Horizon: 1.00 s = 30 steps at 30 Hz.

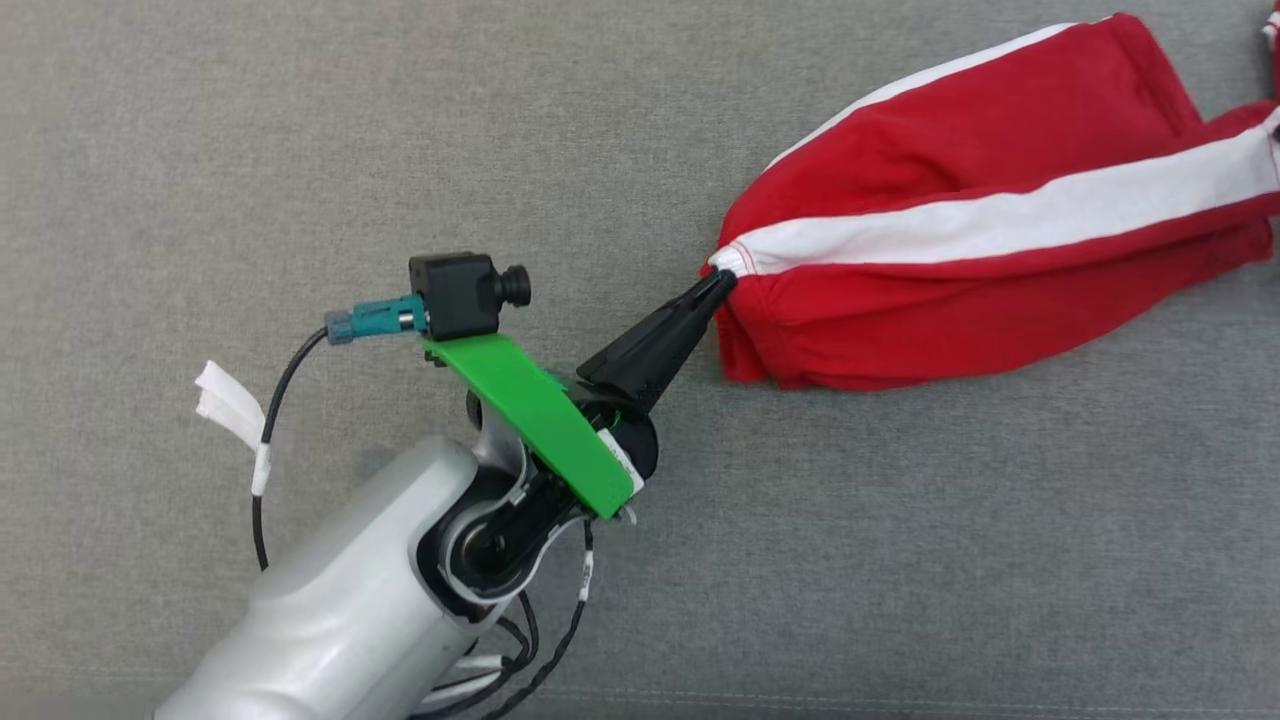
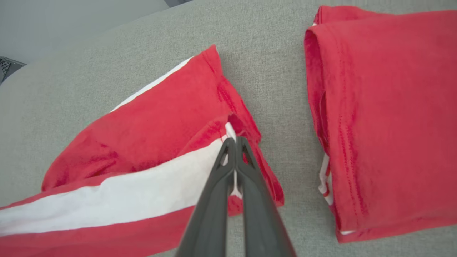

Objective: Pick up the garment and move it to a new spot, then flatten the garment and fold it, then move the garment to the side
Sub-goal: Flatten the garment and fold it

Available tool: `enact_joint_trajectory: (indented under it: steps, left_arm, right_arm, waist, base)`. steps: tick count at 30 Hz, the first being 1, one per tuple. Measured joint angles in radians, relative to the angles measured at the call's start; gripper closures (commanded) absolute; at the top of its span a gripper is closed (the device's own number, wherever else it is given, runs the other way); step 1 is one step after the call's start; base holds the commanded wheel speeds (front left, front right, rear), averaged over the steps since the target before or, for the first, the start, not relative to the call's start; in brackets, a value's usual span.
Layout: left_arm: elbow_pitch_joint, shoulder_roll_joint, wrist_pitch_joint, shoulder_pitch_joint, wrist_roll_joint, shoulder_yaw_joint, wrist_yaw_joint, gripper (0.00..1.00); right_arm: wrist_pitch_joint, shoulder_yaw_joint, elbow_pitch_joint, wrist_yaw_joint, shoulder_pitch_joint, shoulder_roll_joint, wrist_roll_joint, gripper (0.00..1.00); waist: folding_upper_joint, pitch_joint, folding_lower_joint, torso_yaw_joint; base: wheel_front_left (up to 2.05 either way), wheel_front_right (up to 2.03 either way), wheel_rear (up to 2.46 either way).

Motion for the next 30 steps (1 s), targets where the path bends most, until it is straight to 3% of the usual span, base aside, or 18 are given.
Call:
enact_joint_trajectory:
  steps: [11,12,13,14,15,16,17,24,28,30]
  left_arm:
    - [0.082,-0.035,-0.039,-0.101,-0.003,0.012,0.000,1.00]
    - [0.090,-0.037,-0.043,-0.102,-0.004,0.011,0.000,0.95]
    - [0.096,-0.039,-0.044,-0.103,-0.004,0.005,0.000,0.76]
    - [0.104,-0.041,-0.048,-0.105,-0.002,-0.002,0.000,0.55]
    - [0.115,-0.043,-0.055,-0.107,0.002,-0.005,0.000,0.42]
    - [0.129,-0.044,-0.064,-0.110,0.007,-0.009,0.000,0.16]
    - [0.141,-0.044,-0.077,-0.111,0.021,-0.012,0.000,0.00]
    - [0.225,-0.013,-0.211,-0.098,0.166,-0.016,0.004,0.00]
    - [0.233,0.006,-0.229,-0.058,0.329,0.033,0.068,0.00]
    - [0.188,0.005,-0.232,-0.011,0.449,0.121,0.117,0.00]
  right_arm:
    - [0.052,-0.032,0.101,0.000,-0.224,0.060,-0.201,1.00]
    - [0.042,-0.032,0.106,0.000,-0.233,0.067,-0.211,0.67]
    - [0.031,-0.031,0.109,0.000,-0.239,0.072,-0.222,0.00]
    - [0.014,-0.031,0.111,0.000,-0.244,0.079,-0.230,0.00]
    - [-0.007,-0.027,0.112,0.000,-0.249,0.088,-0.231,0.00]
    - [-0.029,-0.022,0.112,0.000,-0.252,0.099,-0.226,0.00]
    - [-0.055,-0.020,0.113,0.000,-0.252,0.112,-0.218,0.00]
    - [-0.272,0.043,0.032,0.000,-0.168,0.108,-0.099,0.00]
    - [-0.423,0.094,-0.036,0.000,-0.056,0.084,-0.030,0.00]
    - [-0.513,0.127,-0.065,0.000,0.015,0.069,-0.007,0.00]
  waist:
    - [0.0000,0.098,0.0001,0.086]
    - [0.0000,0.106,0.0001,0.092]
    - [0.0000,0.111,0.0000,0.095]
    - [0.0000,0.118,0.0000,0.099]
    - [0.0000,0.123,0.0000,0.102]
    - [0.0000,0.125,0.0001,0.102]
    - [0.0000,0.124,0.0002,0.102]
    - [0.0000,0.088,0.0001,0.079]
    - [0.0000,0.048,0.0001,0.054]
    - [0.0000,0.025,0.0001,0.038]
  base:
    - [0.00,0.00,0.00]
    - [0.00,0.00,0.00]
    - [0.00,0.00,0.00]
    - [0.00,0.00,0.00]
    - [0.00,0.00,0.00]
    - [0.00,0.00,0.00]
    - [0.00,0.00,0.00]
    - [0.00,0.00,0.00]
    - [0.00,0.00,0.00]
    - [0.00,0.00,0.00]
